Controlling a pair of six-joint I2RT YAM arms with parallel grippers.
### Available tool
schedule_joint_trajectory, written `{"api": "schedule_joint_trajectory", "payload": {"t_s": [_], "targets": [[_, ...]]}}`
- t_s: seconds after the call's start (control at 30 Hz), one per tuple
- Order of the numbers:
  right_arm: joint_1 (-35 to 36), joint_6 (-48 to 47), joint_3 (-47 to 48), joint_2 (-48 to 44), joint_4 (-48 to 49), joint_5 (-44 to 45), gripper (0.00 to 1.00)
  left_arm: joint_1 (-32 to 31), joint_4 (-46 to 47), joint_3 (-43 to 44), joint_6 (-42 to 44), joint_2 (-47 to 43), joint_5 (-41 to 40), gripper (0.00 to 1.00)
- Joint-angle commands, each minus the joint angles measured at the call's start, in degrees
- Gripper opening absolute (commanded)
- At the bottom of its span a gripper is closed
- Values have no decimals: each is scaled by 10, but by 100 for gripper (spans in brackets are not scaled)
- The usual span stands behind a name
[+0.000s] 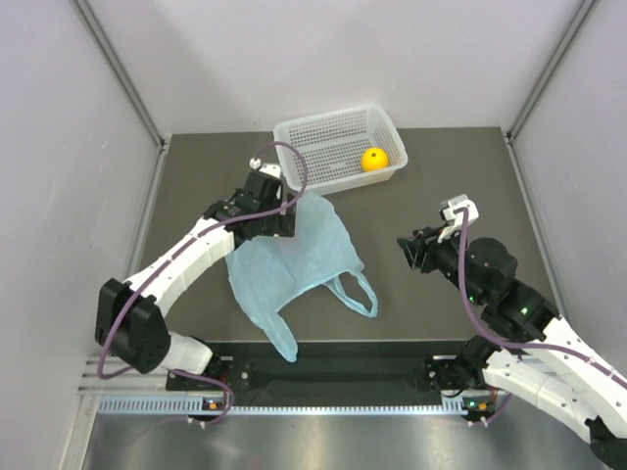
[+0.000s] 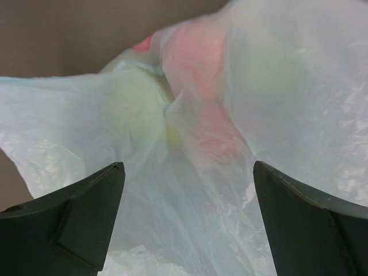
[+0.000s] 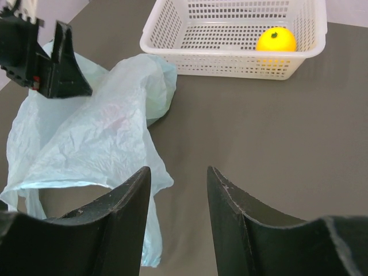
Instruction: Untie the knot of the plastic bag and take out the fruit
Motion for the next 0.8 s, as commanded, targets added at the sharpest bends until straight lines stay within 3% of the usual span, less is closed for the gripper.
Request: {"api": "schedule_joint_trajectory", "payload": {"t_s": [0.0, 0.47, 0.67, 0.77], "targets": [[-6, -7, 1, 5, -1, -2, 44, 1, 69, 5, -1, -36, -24, 99], [-7, -11, 5, 6, -4, -10, 44, 24, 100, 44, -3, 98, -44, 98], [-8, -14, 5, 4, -4, -11, 43, 31, 127, 43, 0, 121, -36, 77], [-8, -14, 5, 3, -4, -10, 43, 32, 132, 42, 0, 125, -26, 60]]}}
